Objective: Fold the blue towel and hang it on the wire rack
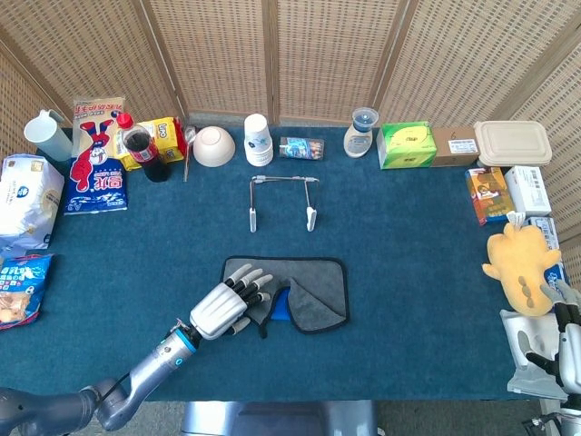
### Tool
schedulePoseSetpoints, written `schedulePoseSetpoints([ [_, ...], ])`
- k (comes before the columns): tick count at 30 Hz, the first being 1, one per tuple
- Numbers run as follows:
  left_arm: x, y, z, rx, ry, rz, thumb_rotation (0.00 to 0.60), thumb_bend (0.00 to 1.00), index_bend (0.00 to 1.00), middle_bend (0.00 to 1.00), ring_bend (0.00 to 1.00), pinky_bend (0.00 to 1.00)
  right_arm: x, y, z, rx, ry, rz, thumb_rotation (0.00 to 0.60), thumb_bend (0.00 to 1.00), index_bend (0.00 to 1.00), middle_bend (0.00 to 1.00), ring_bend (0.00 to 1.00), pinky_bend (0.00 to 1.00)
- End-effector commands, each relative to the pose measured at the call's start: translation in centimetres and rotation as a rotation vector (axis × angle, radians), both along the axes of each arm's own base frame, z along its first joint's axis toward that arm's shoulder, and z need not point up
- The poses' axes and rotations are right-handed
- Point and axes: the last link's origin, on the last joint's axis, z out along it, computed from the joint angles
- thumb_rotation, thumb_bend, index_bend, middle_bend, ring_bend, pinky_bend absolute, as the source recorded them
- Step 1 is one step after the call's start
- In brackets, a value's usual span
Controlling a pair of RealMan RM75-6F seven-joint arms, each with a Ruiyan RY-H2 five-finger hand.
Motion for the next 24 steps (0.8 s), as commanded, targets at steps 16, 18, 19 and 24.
schedulePoseSetpoints([
  [16, -0.67, 0.33, 0.43, -0.002, -0.073, 0.069, 0.600, 0.25, 0.38, 0.16, 0.00, 0.00, -0.01, 0.19, 0.18, -0.005, 0.001, -0.002, 0.600, 0.33, 0.15, 0.07, 0.00, 0.00],
  [18, -0.74, 0.46, 0.47, 0.003, -0.077, 0.073, 0.600, 0.26, 0.39, 0.17, 0.00, 0.00, 0.02, 0.20, 0.20, -0.005, 0.001, -0.001, 0.600, 0.33, 0.15, 0.07, 0.00, 0.00],
  [19, -0.72, 0.49, 0.49, 0.005, -0.080, 0.074, 0.600, 0.27, 0.40, 0.18, 0.00, 0.00, 0.03, 0.20, 0.21, -0.005, 0.002, -0.001, 0.600, 0.33, 0.15, 0.07, 0.00, 0.00],
  [24, -0.73, 0.81, 0.59, 0.021, -0.112, 0.089, 0.600, 0.31, 0.45, 0.21, 0.00, 0.00, 0.08, 0.31, 0.32, -0.008, 0.003, -0.001, 0.600, 0.33, 0.15, 0.07, 0.00, 0.00],
])
